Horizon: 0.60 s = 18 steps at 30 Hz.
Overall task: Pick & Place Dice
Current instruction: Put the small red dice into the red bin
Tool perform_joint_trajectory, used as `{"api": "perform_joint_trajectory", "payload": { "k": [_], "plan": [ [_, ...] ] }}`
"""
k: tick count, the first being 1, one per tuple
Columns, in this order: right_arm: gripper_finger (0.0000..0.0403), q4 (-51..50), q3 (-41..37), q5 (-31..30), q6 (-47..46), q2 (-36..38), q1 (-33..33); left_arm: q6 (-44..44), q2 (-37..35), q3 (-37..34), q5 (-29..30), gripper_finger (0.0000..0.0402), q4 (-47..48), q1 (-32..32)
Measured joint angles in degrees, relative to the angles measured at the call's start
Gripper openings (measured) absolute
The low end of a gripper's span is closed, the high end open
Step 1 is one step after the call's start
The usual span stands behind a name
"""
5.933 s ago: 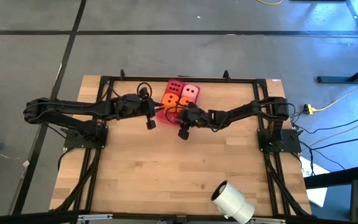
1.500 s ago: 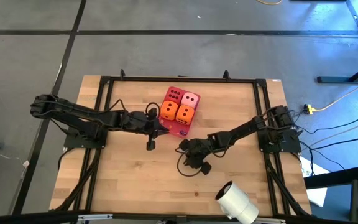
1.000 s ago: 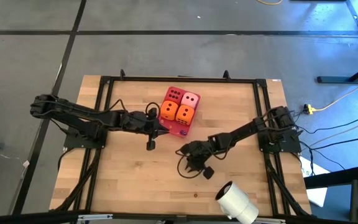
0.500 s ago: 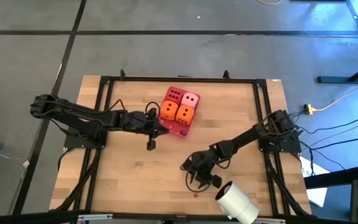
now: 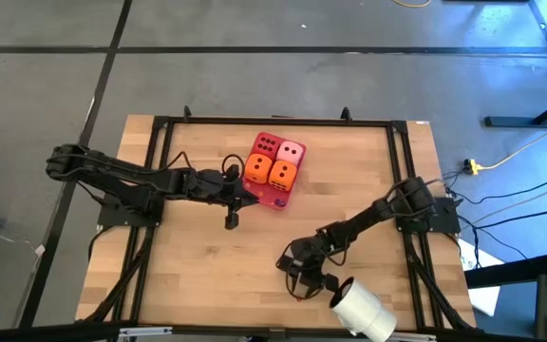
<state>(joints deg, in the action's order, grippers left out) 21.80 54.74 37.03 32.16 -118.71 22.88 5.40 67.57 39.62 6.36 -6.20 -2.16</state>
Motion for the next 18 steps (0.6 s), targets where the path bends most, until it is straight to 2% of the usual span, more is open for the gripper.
{"api": "perform_joint_trajectory", "payload": {
  "k": [7,18],
  "plan": [
    [0.0201,3.28,0.02,-2.01,5.79,-1.23,1.05,0.43,0.0,0.0,0.01,0.0031,-0.02,0.0],
    [0.0201,3.15,0.02,-2.12,5.76,-1.23,0.78,0.32,0.0,0.0,0.01,0.0031,-0.02,0.01]
  ]
}}
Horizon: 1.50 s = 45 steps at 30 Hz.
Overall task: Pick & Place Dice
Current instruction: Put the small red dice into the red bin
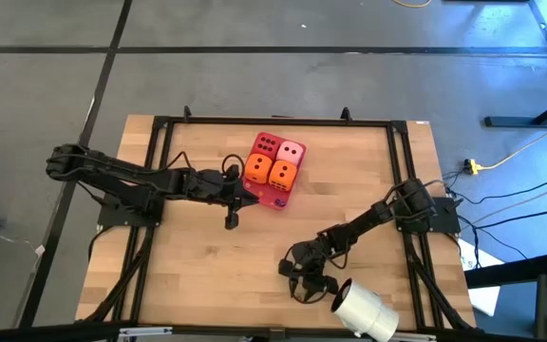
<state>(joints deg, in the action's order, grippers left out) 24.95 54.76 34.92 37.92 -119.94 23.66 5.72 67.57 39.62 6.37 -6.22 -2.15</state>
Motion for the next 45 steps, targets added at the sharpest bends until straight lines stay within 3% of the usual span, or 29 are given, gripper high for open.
{"api": "perform_joint_trajectory", "payload": {
  "k": [16,45],
  "plan": [
    [0.0117,1.24,-0.02,-2.17,0.09,-0.02,-0.87,-1.89,0.0,0.0,0.15,0.0031,0.0,0.0],
    [0.0113,2.34,-0.02,-6.01,-7.73,-0.04,-0.57,-1.82,0.0,0.0,0.02,0.0031,0.92,-0.01]
  ]
}}
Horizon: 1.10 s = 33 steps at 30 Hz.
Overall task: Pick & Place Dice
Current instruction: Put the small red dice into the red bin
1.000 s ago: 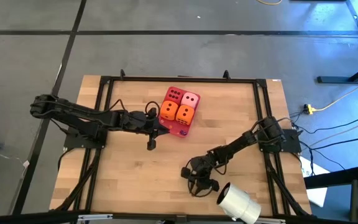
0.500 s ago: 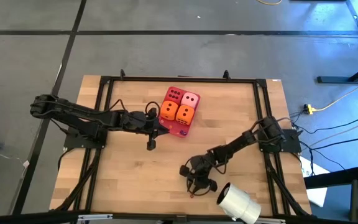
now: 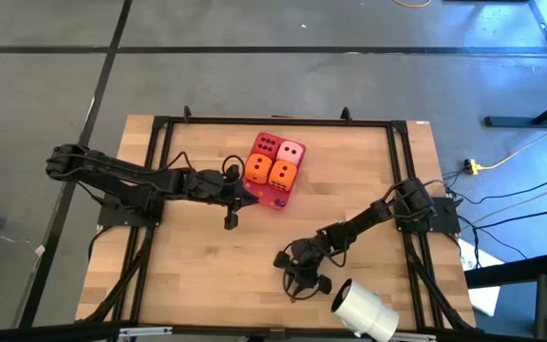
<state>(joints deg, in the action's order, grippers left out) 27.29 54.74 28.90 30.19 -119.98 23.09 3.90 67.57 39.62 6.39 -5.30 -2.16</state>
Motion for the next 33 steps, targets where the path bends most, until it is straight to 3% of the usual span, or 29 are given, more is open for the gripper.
{"api": "perform_joint_trajectory", "payload": {
  "k": [4,15,23,33],
  "plan": [
    [0.0124,-1.11,0.06,0.68,-1.45,0.02,-0.02,0.0,-0.02,0.0,-0.02,0.0031,0.0,-0.01],
    [0.0203,-1.35,0.06,1.17,1.75,0.12,1.24,0.44,-0.02,0.0,-0.02,0.0031,-0.02,0.01],
    [0.0208,0.41,0.04,-2.97,2.89,0.17,3.01,0.44,-0.01,0.0,-0.04,0.0031,-0.02,-0.01],
    [0.0208,2.6,-0.04,-3.38,1.93,-0.13,3.33,0.42,-0.02,0.0,-0.04,0.0031,-0.04,-0.01]
  ]
}}
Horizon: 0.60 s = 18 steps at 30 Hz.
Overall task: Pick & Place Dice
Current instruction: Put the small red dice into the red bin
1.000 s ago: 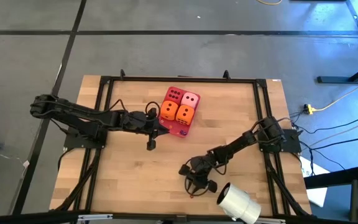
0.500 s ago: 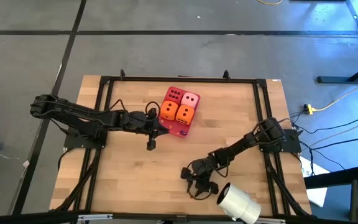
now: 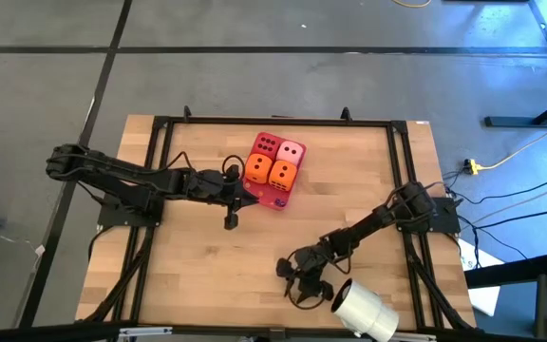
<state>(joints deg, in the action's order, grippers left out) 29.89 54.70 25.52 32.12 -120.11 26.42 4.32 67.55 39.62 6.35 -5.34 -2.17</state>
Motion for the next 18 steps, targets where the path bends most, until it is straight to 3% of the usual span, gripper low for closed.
{"api": "perform_joint_trajectory", "payload": {
  "k": [6,18],
  "plan": [
    [0.0208,2.49,3.12,4.08,-3.17,-4.13,-0.07,0.0,0.0,0.0,-0.06,0.0031,-0.01,0.01],
    [0.0198,1.35,4.08,4.0,-8.17,-4.84,-0.47,-0.07,0.02,0.0,-0.05,0.0031,1.76,0.01]
  ]
}}
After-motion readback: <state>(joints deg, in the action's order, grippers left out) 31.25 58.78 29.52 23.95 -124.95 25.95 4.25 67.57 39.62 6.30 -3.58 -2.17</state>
